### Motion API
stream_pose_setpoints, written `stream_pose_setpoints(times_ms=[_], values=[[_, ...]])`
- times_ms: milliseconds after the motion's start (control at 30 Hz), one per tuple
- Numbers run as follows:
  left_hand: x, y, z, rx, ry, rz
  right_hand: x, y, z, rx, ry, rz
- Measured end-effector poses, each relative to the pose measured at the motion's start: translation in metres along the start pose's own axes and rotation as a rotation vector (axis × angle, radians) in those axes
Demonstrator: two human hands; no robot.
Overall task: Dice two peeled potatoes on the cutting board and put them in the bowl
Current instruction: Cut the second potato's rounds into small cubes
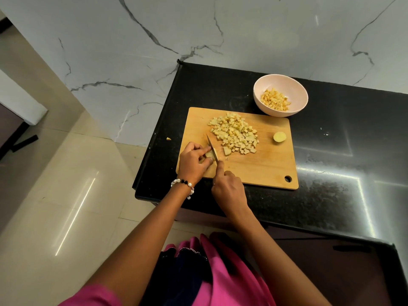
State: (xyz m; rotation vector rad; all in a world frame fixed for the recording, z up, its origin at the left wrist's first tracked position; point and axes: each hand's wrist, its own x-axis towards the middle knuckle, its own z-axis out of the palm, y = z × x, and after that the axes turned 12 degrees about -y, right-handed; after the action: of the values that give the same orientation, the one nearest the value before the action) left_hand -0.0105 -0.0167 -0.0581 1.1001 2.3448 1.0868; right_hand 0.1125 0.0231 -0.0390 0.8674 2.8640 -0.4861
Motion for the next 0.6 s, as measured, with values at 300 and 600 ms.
stream_pose_setpoints(times_ms=[300, 600], values=[[-0.002, 0.002, 0.000, 0.000, 0.002, -0.012, -0.037, 0.018, 0.015, -0.100, 0.018, 0.034], [-0.003, 0.000, -0.005, -0.016, -0.021, 0.004, -0.008, 0.032, -0.002, 0.080, 0.075, -0.017]])
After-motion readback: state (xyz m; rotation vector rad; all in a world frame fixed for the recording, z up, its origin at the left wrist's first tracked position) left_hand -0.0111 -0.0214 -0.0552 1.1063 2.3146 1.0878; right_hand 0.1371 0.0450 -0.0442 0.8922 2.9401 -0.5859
